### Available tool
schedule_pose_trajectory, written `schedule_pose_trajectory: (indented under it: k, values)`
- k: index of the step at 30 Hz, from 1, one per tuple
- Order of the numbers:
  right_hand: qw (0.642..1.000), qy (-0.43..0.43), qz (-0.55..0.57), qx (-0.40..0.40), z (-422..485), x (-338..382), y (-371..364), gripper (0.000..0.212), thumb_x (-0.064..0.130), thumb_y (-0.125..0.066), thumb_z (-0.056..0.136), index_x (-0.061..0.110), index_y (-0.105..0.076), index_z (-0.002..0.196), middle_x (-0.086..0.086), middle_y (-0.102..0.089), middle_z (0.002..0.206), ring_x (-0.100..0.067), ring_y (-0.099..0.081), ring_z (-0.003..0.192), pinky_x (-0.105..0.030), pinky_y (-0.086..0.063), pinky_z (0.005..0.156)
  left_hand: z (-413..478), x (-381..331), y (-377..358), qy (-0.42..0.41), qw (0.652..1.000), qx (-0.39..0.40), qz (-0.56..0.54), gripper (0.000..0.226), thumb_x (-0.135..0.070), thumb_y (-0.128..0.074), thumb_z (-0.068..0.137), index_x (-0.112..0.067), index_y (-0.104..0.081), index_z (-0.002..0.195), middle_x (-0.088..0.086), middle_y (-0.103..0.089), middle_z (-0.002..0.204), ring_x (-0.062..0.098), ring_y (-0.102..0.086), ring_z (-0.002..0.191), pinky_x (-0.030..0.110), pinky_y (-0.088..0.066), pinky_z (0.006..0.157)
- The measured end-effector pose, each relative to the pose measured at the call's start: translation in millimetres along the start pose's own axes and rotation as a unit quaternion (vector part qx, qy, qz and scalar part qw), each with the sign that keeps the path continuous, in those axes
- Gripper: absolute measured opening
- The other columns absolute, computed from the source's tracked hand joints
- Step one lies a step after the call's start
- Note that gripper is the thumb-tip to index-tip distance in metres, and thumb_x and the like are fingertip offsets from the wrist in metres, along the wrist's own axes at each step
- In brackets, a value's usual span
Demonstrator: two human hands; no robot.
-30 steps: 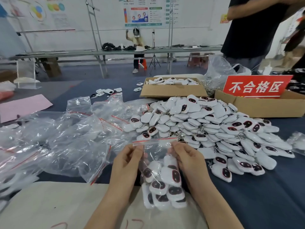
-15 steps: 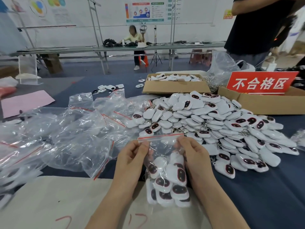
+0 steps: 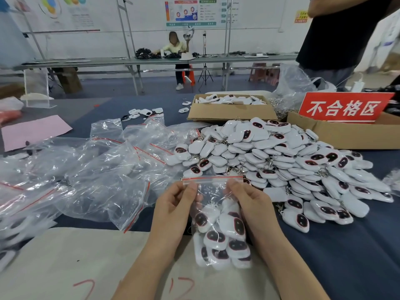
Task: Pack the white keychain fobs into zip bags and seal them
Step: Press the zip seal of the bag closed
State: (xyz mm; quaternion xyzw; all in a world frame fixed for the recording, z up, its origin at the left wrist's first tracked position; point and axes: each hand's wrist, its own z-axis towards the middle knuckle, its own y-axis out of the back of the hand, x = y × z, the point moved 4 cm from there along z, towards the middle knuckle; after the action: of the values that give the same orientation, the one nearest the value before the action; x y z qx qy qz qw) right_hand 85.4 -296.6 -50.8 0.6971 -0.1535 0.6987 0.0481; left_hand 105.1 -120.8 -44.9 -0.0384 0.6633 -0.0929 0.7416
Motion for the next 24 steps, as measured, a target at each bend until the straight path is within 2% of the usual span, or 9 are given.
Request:
schedule_pose_trajectory:
  k: [3,6,9,13,15,17,20,24]
  values:
    - [1.000,-0.001,-0.012,-0.001,-1,0,0,0.031,0.046,-0.070,0.088,0.016,-0.076,0.082,-0.015,-0.074,0.086,-0.024,-0.065,0.073,-0.050,-0.058,0.078,0,0,0,0.000,1.000,0.006,0.001,0.025,-0.048,-0.068,0.083,-0.025,-0.075,0.091,0.000,-0.072,0.079,0.010,-0.065,0.070,0.019,-0.054,0.064]
    - [1.000,0.002,0.004,0.001,-1,1,0,0.028,0.045,-0.069,0.086,0.017,-0.074,0.086,-0.013,-0.075,0.088,-0.025,-0.069,0.073,-0.046,-0.059,0.075,0,-1,-1,0.000,1.000,0.017,0.012,0.025,-0.049,-0.067,0.085,-0.027,-0.075,0.092,0.000,-0.073,0.081,0.010,-0.067,0.073,0.018,-0.054,0.067]
    - [1.000,0.002,0.009,0.000,-1,0,0,0.021,0.038,-0.068,0.091,0.019,-0.075,0.087,-0.011,-0.075,0.090,-0.025,-0.070,0.074,-0.047,-0.059,0.077,0,-2,-1,-0.005,1.000,0.021,0.014,0.025,-0.049,-0.067,0.085,-0.026,-0.075,0.091,-0.002,-0.072,0.079,0.008,-0.065,0.072,0.016,-0.053,0.067]
    - [1.000,-0.019,0.017,0.013,-2,1,-1,0.026,0.041,-0.068,0.090,0.017,-0.077,0.085,-0.008,-0.076,0.091,-0.022,-0.067,0.073,-0.038,-0.057,0.073,-1,-2,-2,-0.002,0.999,0.033,0.010,0.025,-0.048,-0.070,0.088,-0.023,-0.075,0.090,0.000,-0.072,0.080,0.010,-0.065,0.072,0.018,-0.054,0.066]
    - [0.998,-0.030,0.019,0.042,-4,2,-4,0.029,0.045,-0.071,0.085,0.016,-0.078,0.083,-0.007,-0.076,0.083,-0.017,-0.066,0.066,-0.029,-0.057,0.064,-2,-3,-3,-0.002,0.999,0.042,0.022,0.026,-0.049,-0.072,0.088,-0.024,-0.075,0.084,0.000,-0.067,0.073,0.011,-0.060,0.066,0.018,-0.051,0.062]
    - [0.997,-0.033,0.011,0.065,-6,4,-7,0.032,0.049,-0.076,0.076,0.017,-0.078,0.078,-0.004,-0.072,0.073,-0.014,-0.064,0.059,-0.026,-0.054,0.059,-3,-2,-4,0.000,0.998,0.047,0.033,0.031,-0.051,-0.074,0.085,-0.021,-0.070,0.074,-0.001,-0.060,0.065,0.013,-0.052,0.058,0.021,-0.046,0.056]
    - [0.996,-0.038,0.005,0.083,-7,5,-9,0.035,0.052,-0.079,0.069,0.018,-0.077,0.076,-0.006,-0.069,0.071,-0.018,-0.061,0.060,-0.033,-0.055,0.065,-2,-1,-2,0.010,0.997,0.056,0.044,0.026,-0.049,-0.076,0.086,-0.024,-0.075,0.083,-0.004,-0.064,0.065,0.010,-0.057,0.057,0.021,-0.047,0.054]
    - [0.994,-0.036,0.004,0.098,-8,5,-11,0.033,0.049,-0.080,0.075,0.016,-0.075,0.078,-0.017,-0.066,0.080,-0.027,-0.055,0.071,-0.045,-0.048,0.077,-3,-3,-4,0.002,0.995,0.085,0.050,0.020,-0.045,-0.075,0.088,-0.028,-0.079,0.098,-0.010,-0.071,0.071,0.003,-0.062,0.058,0.018,-0.049,0.051]
